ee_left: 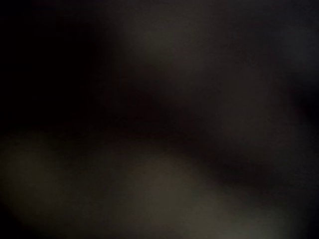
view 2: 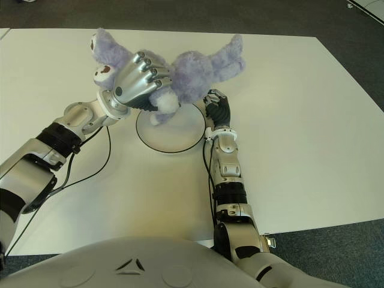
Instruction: Put the doll into the plate.
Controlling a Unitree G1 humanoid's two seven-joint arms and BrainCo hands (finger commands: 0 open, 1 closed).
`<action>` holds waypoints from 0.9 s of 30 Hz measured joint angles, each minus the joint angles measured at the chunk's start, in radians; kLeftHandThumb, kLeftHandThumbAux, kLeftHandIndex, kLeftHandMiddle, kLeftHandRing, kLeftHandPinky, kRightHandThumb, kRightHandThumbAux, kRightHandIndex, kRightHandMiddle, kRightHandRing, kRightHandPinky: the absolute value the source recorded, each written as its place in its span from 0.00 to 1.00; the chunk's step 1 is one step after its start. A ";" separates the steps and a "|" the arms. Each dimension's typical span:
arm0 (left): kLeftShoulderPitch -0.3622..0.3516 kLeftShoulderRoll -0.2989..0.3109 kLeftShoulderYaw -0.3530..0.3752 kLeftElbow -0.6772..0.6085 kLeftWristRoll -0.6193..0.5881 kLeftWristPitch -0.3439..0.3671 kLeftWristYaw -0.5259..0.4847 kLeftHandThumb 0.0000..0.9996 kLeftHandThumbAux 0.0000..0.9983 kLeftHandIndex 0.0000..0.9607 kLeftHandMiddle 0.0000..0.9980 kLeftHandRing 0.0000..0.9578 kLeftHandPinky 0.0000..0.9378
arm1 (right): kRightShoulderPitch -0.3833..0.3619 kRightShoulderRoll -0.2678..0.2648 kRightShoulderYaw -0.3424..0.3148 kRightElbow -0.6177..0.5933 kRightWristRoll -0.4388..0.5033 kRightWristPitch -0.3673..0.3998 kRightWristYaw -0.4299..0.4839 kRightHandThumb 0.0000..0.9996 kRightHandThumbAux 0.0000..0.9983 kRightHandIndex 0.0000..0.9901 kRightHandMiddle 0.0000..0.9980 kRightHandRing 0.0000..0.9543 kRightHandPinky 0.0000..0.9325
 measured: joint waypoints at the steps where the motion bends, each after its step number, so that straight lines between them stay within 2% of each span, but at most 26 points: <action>1: 0.004 -0.003 -0.001 -0.004 -0.003 0.002 -0.009 0.23 0.78 0.91 0.93 0.96 0.97 | 0.000 0.001 0.000 0.000 0.000 0.000 0.000 0.70 0.72 0.44 0.83 0.85 0.87; 21: 0.041 -0.023 0.005 -0.055 -0.096 0.024 -0.133 0.24 0.80 0.90 0.93 0.96 0.97 | -0.003 0.008 -0.011 0.001 0.006 0.002 -0.011 0.70 0.72 0.44 0.82 0.85 0.88; 27: 0.061 -0.025 0.004 -0.061 -0.112 0.023 -0.145 0.28 0.78 0.90 0.92 0.96 0.97 | -0.005 0.009 -0.011 0.005 0.006 0.002 -0.012 0.70 0.72 0.44 0.83 0.86 0.88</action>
